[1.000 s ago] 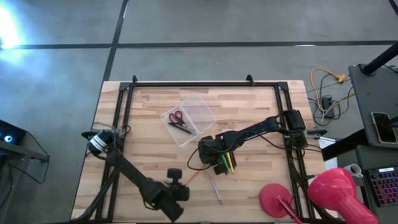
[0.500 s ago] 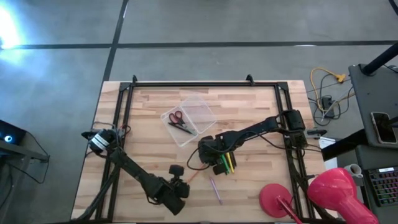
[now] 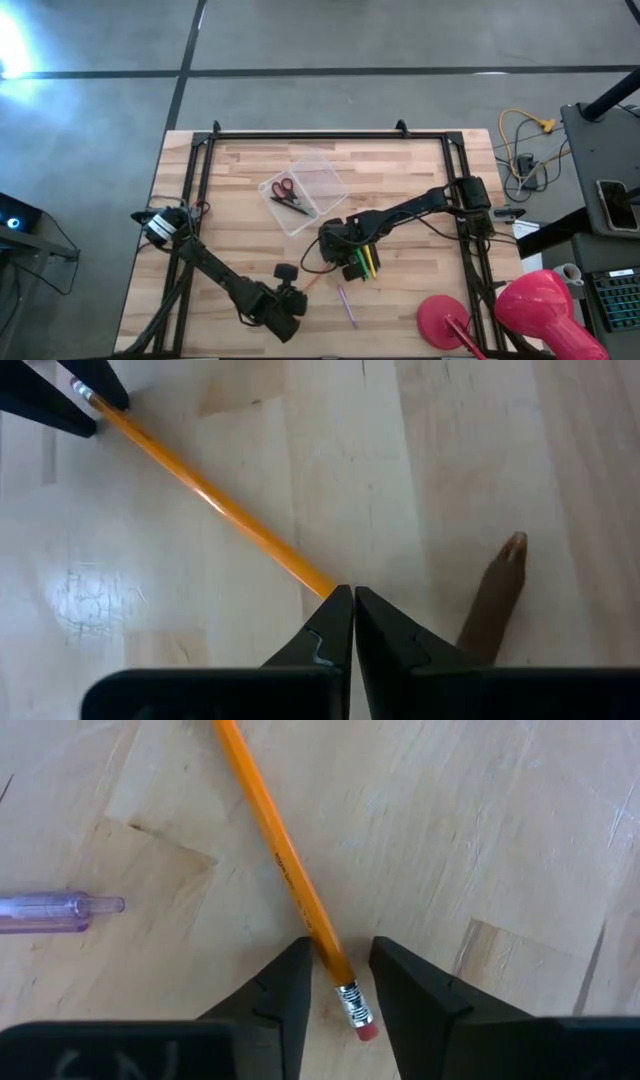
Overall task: Pick & place school supplies into a supply box
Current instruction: Put the yellow pencil into the transparent supply box
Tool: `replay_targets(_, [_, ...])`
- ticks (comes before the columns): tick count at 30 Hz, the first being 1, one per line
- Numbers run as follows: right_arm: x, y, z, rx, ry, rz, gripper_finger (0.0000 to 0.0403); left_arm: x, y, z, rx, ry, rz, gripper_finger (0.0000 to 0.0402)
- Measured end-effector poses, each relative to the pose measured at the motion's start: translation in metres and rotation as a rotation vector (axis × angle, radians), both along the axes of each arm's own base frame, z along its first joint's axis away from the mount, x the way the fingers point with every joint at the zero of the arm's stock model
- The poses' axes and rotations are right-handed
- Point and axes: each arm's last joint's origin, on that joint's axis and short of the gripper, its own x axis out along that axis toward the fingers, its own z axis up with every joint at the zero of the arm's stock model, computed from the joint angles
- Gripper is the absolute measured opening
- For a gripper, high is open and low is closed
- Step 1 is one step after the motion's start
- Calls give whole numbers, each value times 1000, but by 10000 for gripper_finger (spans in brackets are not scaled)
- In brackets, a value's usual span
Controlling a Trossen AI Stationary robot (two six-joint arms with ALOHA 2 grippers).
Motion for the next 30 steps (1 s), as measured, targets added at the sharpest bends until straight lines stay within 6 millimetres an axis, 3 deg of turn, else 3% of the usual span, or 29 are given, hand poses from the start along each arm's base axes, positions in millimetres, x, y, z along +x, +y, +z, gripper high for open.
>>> replay_targets(21, [0, 0, 3, -8, -12, 24, 115, -1, 6, -11, -25, -28, 16, 0])
replay_targets(30, [0, 0, 4, -21, -19, 59, 60, -1, 7, -11, -27, -23, 17, 0])
